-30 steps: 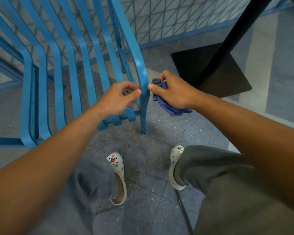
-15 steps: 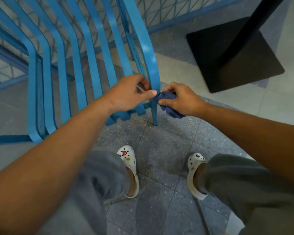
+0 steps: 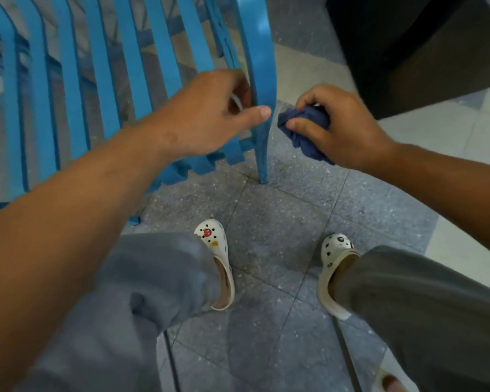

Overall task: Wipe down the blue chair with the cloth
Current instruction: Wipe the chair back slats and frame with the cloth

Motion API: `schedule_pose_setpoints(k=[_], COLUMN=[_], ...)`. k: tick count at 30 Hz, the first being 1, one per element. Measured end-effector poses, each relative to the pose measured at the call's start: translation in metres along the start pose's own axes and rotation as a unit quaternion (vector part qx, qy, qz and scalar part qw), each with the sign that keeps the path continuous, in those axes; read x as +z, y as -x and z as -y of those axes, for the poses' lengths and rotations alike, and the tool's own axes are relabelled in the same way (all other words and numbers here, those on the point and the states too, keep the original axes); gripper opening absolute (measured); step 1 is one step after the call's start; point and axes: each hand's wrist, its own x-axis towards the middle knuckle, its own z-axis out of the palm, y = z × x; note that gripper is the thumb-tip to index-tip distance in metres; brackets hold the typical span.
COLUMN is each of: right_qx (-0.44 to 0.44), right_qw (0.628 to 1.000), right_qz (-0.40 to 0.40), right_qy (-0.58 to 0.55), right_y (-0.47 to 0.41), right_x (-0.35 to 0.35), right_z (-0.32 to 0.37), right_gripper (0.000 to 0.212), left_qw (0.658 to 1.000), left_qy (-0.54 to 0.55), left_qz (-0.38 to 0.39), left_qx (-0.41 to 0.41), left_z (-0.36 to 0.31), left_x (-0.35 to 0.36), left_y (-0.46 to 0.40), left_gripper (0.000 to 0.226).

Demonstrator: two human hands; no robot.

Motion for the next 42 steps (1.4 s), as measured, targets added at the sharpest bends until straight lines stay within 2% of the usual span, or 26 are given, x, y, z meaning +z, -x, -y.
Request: schedule_pose_setpoints(k=[4,8,11,17,22,24,31,35,38,42], right_qx=[-0.052,0.005,0.029,0.021,0.094,0.098,0.061,0.146,0.2,0.153], right_qw=[0.998,0.999,0.998,0.999,0.993,0.991,0.993,0.986,0.975,0.984], right_qz=[-0.019,0.03,0.045,-0.02,0.069,0.084,-0.012,0.014,0.02,-0.009], right_qy=[0.009,0.037,0.03,-0.02,0.031,0.04,-0.098,-0.075,-0.097,-0.09], right_y=[-0.016,-0.024,-0.024,-0.018,-0.02,-0.022,-0.015,-0.014,-0.013,-0.011], right_x=[0.014,0.031,0.035,0.025,0.055,0.057,0.028,0.068,0.088,0.069], right_z=[0.01,-0.004,-0.006,0.01,-0.002,-0.003,0.023,0.001,-0.009,0.003], right_gripper=[0.041,0.049,0.044,0.045,0.051,0.05,0.04,0.042,0.042,0.04], left_qw=[1.0,0.998,0.998,0.998,0.999,0.998,0.997,0.997,0.997,0.995], left_qy=[0.015,0.02,0.019,0.026,0.008,-0.002,-0.039,-0.028,-0.024,-0.066], left_qz=[0.001,0.031,0.036,0.03,0.029,0.035,0.042,0.051,0.039,0.009], left_qx=[0.025,0.055,0.057,0.048,0.045,0.048,0.056,0.047,0.054,0.073], left_z=[0.002,-0.003,-0.004,0.0,0.0,0.0,0.003,0.002,0.007,0.027], left_x=[0.003,-0.009,-0.013,-0.007,-0.009,-0.009,-0.008,-0.009,-0.006,0.015], left_y=[-0.006,-0.011,-0.013,-0.009,-0.01,-0.012,-0.011,-0.009,-0.008,-0.009], left_gripper=[0.052,0.037,0.033,0.032,0.035,0.035,0.04,0.038,0.041,0.052])
